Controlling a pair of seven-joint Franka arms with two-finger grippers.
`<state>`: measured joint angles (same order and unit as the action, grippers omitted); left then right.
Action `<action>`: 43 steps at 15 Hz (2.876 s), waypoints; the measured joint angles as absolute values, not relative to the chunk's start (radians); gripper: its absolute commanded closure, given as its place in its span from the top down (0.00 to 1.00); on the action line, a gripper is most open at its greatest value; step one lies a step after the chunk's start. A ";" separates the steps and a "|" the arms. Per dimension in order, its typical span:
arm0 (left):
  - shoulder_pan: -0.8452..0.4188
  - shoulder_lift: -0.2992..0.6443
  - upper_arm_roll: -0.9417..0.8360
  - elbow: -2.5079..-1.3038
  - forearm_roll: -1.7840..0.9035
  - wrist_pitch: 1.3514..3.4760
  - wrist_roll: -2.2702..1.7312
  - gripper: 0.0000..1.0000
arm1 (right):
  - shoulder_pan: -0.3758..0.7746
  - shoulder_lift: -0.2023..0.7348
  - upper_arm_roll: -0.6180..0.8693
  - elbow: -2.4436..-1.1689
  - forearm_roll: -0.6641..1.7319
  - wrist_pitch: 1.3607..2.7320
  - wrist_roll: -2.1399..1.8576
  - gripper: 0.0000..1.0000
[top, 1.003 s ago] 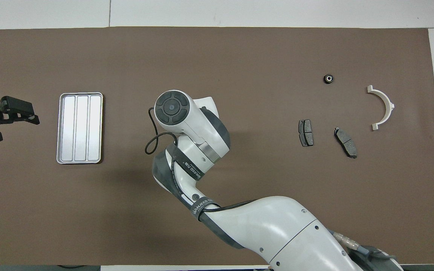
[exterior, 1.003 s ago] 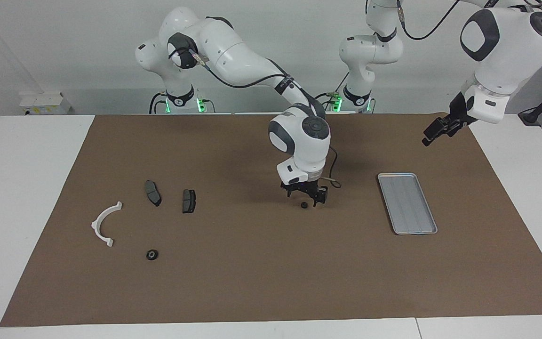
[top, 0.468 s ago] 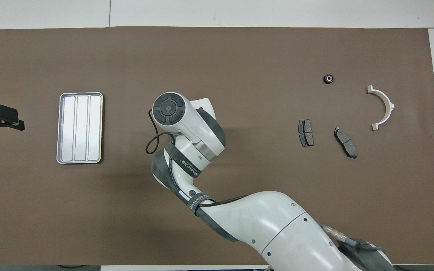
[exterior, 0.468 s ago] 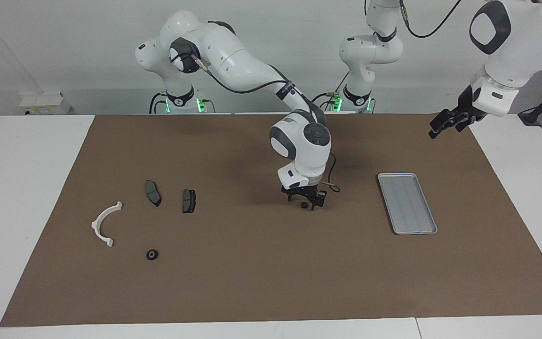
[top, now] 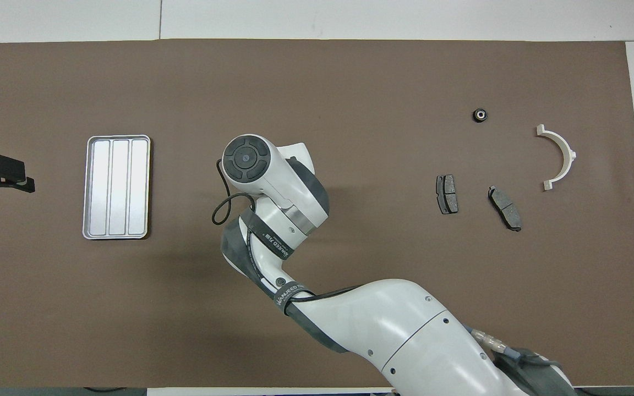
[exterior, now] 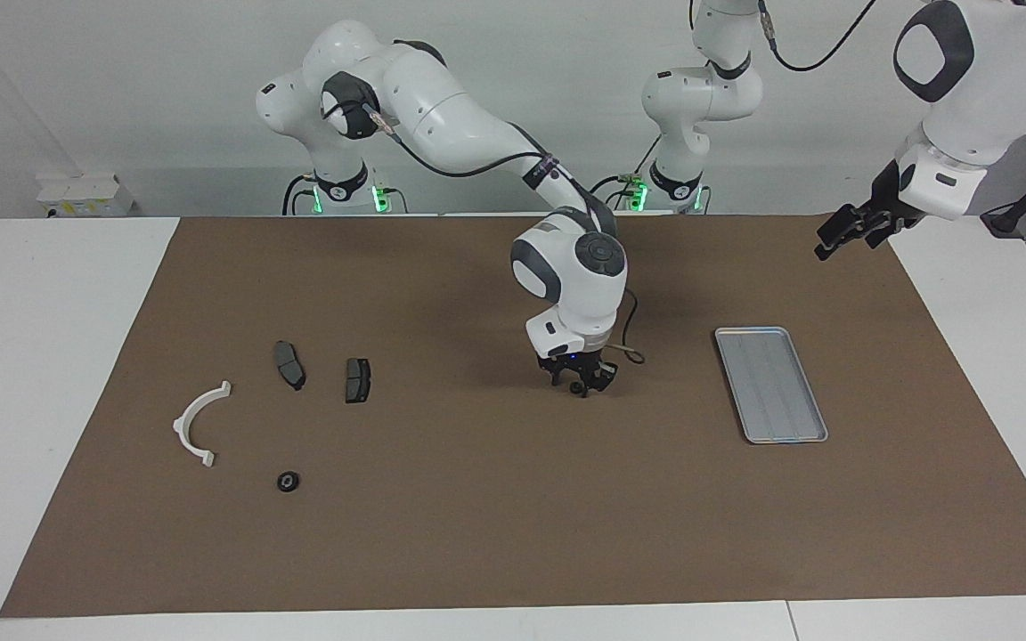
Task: Place bearing gear from tray to pile
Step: 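Carry the gear with the right gripper and set it beside the first gear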
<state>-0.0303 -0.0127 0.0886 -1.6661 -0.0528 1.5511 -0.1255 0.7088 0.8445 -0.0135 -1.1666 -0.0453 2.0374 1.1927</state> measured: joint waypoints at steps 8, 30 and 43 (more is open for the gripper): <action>-0.030 -0.013 0.063 -1.607 -0.049 1.529 -0.125 1.00 | 0.706 0.845 -0.016 -1.160 -0.046 2.036 1.194 0.00; -0.030 -0.013 0.054 -1.606 -0.049 1.519 -0.125 1.00 | 0.171 0.657 -0.023 -1.453 -0.054 2.158 0.150 0.00; -0.030 -0.013 0.054 -1.606 -0.049 1.519 -0.125 1.00 | 0.164 0.650 -0.021 -1.493 -0.054 2.245 0.133 1.00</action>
